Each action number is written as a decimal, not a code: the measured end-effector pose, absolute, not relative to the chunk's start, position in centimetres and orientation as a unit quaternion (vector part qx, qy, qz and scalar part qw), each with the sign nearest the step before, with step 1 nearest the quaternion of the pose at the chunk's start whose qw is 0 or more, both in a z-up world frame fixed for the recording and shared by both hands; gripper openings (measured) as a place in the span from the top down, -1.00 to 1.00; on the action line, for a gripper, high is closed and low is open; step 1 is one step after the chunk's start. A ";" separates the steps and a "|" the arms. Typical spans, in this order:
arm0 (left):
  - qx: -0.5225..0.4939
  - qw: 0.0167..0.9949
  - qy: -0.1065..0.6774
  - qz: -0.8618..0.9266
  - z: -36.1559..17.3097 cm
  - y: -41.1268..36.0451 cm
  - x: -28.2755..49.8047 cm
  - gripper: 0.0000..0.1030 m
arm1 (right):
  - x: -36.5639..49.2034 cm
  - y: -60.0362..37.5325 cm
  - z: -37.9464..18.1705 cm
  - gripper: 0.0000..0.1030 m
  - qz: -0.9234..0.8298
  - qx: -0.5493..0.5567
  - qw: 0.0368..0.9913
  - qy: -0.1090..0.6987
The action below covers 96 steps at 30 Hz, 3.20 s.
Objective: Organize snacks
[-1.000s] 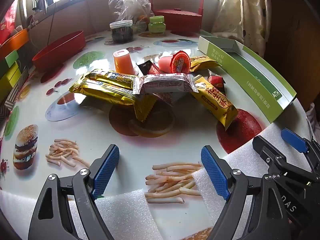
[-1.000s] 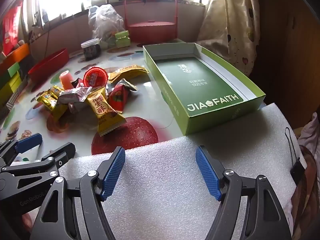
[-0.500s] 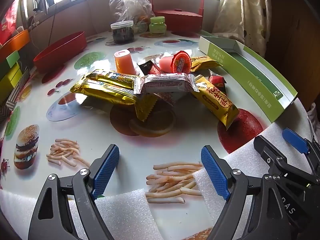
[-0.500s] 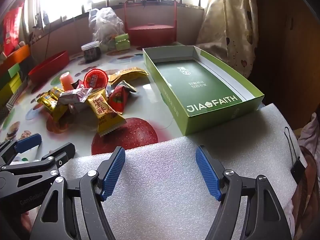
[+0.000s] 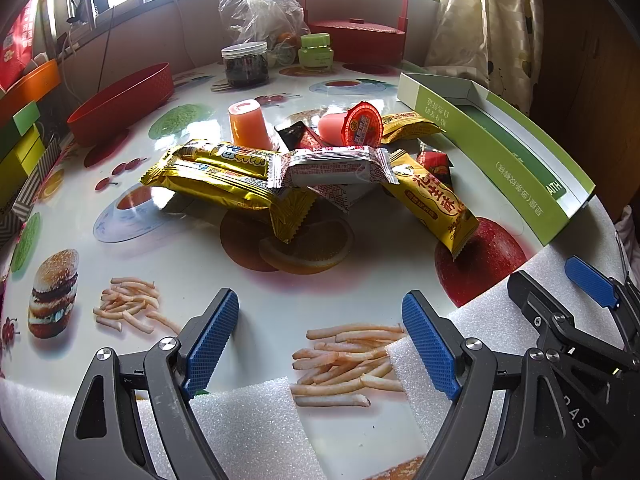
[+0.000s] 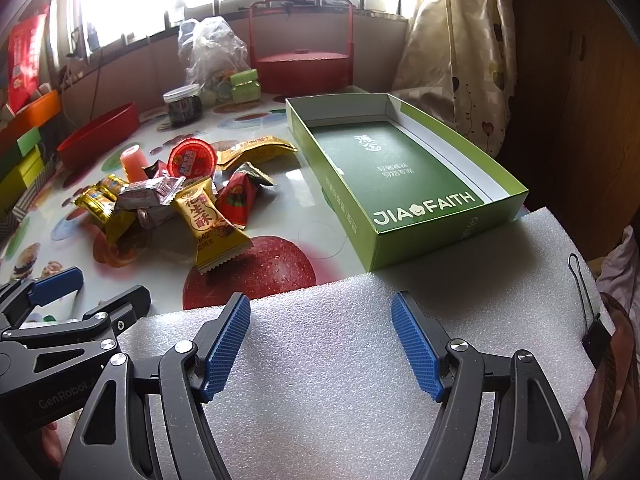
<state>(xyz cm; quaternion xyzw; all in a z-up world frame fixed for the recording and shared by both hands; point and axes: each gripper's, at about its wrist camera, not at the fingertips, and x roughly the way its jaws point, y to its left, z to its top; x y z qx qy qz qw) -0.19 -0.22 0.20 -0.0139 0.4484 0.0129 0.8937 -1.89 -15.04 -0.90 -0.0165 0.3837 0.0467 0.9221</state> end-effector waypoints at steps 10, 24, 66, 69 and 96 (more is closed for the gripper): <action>-0.014 0.894 0.448 0.013 0.2 -0.2 -0.2 -0.64 | -2.0 -15.1 -1.0 -0.43 0.047 -0.016 0.923 0.381; -0.013 0.894 0.447 0.013 0.2 -0.3 -0.3 -0.64 | -2.0 -15.2 -0.9 -0.43 0.047 -0.016 0.924 0.380; -0.019 0.891 0.453 -0.002 0.5 0.8 -0.2 -0.64 | -2.0 -15.3 -0.3 -0.43 0.055 -0.018 0.920 0.387; -0.034 0.887 0.461 -0.009 0.8 1.7 -0.1 -0.64 | -2.3 -15.0 0.0 -0.42 0.081 -0.012 0.920 0.384; -0.115 0.897 0.426 -0.009 3.6 8.4 1.5 -0.64 | 4.4 -8.8 0.7 -0.04 0.187 -0.099 0.892 0.400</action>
